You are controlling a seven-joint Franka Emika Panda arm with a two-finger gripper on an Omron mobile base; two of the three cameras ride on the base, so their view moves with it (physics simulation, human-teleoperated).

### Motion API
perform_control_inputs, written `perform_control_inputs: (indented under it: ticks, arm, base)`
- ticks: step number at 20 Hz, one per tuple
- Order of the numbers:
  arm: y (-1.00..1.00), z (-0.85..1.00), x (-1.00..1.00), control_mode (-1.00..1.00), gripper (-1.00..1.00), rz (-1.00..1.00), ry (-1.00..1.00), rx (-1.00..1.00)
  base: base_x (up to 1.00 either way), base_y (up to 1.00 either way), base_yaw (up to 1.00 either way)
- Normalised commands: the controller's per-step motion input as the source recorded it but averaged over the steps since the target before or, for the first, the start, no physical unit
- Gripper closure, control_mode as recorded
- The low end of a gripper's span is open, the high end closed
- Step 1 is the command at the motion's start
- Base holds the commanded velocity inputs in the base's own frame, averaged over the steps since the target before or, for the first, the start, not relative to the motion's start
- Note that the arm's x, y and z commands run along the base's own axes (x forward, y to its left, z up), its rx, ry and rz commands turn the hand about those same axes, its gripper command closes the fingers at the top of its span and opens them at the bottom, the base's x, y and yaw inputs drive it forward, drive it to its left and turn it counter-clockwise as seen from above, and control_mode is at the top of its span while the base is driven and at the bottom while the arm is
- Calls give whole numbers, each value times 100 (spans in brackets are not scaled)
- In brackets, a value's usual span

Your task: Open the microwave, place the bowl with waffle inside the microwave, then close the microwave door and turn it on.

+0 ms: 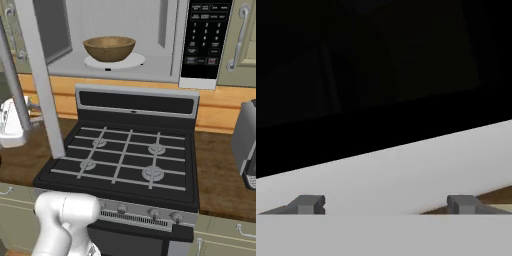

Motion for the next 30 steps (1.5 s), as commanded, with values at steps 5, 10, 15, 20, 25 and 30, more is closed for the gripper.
perform_control_inputs:
  ticks: [5, 10, 15, 20, 25, 30]
  arm:
    - [-59, 3, 42, -100, -100, 30, 0, 13]
    - [-42, 17, 43, -100, -100, 23, 0, 12]
    - [-35, 19, 41, -100, -100, 23, 0, 9]
    - [-27, 17, 49, -100, -100, 23, 0, 6]
    - [-28, 10, 49, -100, -100, 23, 0, 4]
    - [-21, 10, 49, -100, -100, 21, 0, 3]
  base:
    - [0, 0, 0]
    - [0, 0, 0]
    - [0, 0, 0]
    - [0, 0, 0]
    - [0, 0, 0]
    - [0, 0, 0]
